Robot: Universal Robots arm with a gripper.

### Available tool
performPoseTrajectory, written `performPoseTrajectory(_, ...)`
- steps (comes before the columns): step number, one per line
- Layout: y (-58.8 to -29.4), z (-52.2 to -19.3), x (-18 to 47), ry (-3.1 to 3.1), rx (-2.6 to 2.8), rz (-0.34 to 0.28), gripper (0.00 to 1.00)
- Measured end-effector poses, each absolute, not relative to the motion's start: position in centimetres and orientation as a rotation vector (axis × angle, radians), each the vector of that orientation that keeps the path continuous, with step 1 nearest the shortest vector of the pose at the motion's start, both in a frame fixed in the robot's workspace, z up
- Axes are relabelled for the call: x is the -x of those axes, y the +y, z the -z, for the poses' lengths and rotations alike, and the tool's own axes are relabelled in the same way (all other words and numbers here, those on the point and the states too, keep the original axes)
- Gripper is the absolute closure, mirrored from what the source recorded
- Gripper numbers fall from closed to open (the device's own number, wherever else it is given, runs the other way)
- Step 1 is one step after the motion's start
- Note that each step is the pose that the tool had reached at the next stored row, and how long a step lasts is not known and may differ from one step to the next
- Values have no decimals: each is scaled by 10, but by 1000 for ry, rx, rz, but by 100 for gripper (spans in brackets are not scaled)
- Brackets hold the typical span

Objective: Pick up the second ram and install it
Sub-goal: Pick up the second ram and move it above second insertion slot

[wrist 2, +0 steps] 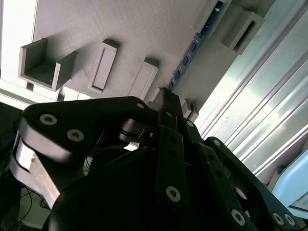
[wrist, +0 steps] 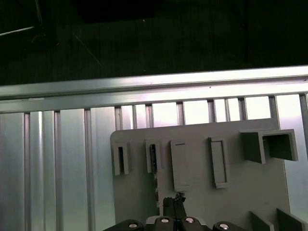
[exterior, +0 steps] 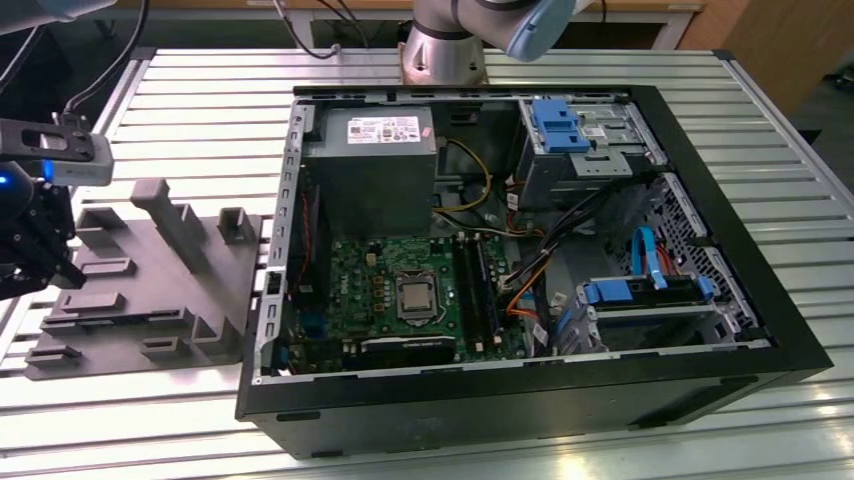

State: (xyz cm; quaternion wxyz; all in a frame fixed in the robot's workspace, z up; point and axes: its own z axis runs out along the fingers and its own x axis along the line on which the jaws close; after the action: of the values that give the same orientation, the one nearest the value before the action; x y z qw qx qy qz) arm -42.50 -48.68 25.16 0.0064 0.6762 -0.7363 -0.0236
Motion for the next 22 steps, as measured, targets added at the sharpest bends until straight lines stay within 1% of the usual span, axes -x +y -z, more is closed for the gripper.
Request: performPoseTrajectory(22, -491, -242, 425, -2284, -2136, 73, 89)
